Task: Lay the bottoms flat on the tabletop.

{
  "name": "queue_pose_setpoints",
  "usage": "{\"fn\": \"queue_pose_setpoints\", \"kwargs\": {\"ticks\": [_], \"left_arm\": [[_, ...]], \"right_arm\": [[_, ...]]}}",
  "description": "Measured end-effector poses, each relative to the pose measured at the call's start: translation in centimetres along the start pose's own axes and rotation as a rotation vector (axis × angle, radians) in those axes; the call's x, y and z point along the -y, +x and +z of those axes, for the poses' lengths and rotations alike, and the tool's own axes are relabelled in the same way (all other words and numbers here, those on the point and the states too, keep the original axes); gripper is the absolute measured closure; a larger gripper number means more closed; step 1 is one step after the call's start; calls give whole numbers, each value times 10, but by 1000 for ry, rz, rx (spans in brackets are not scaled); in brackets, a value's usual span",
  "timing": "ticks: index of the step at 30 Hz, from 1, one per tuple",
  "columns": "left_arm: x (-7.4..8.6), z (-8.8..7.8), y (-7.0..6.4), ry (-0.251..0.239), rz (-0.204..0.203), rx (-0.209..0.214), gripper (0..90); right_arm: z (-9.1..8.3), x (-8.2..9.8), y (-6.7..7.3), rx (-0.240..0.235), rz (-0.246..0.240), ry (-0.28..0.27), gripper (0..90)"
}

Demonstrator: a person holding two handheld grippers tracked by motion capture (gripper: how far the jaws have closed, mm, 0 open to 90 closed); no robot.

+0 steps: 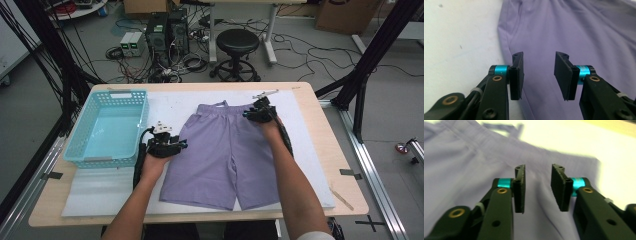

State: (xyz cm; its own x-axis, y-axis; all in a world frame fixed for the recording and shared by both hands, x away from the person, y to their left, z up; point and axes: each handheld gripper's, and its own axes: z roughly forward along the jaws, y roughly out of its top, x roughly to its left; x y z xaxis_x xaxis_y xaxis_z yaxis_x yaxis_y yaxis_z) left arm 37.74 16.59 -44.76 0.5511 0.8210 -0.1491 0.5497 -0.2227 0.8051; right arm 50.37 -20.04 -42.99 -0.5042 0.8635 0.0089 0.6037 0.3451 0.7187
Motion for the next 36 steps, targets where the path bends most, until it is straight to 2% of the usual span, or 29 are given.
{"fn": "queue_pose_setpoints", "kwargs": {"ticks": [1,2,3,4,5,6,7,8,9,10,13,15,18,20,23,25,27,28,31,32,34,36], "left_arm": [[2,2,-1,4,7,2,602],[4,3,-2,11,14,5,610],[5,5,-3,15,11,11,610],[5,6,-4,22,15,13,610],[6,8,-5,26,19,10,610],[6,9,-5,37,29,9,610],[7,11,-6,43,28,5,609],[7,11,-6,43,31,2,610],[7,11,-6,44,33,2,609],[7,11,-6,44,33,1,605],[7,10,-6,42,30,-3,596],[6,8,-4,32,20,-11,581],[3,4,-1,-28,-1,-10,577],[-2,2,0,-57,8,-3,591],[-15,9,1,-57,30,10,609],[-24,16,2,-45,40,20,625],[-30,23,2,-45,41,21,643],[-31,27,2,-31,40,20,643],[-28,34,2,38,30,5,648],[-26,35,1,48,24,-1,648],[-21,33,0,29,15,-19,637],[-19,31,0,53,0,-26,610]], "right_arm": [[-5,6,-7,1,7,24,712],[-12,19,-20,10,8,74,752],[-12,19,-20,10,8,74,752],[-18,32,-29,31,30,90,761],[-18,32,-29,31,30,90,761],[-19,36,-33,41,38,124,752],[-21,41,-36,45,41,106,750],[-22,45,-38,91,20,101,751],[-24,48,-40,106,18,92,749],[-29,51,-44,146,43,95,729],[-36,56,-48,147,66,78,729],[-46,61,-50,116,74,41,729],[-61,71,-49,77,70,5,724],[-72,78,-48,72,76,-21,689],[-91,90,-47,61,83,-45,647],[-104,101,-47,42,77,-50,620],[-122,119,-44,-5,80,-43,601],[-122,119,-44,-5,80,-43,601],[-136,139,-37,-50,58,-15,634],[-139,146,-34,-68,50,-8,663],[-143,165,-27,-120,32,2,700],[-143,170,-25,-131,17,3,712]]}}
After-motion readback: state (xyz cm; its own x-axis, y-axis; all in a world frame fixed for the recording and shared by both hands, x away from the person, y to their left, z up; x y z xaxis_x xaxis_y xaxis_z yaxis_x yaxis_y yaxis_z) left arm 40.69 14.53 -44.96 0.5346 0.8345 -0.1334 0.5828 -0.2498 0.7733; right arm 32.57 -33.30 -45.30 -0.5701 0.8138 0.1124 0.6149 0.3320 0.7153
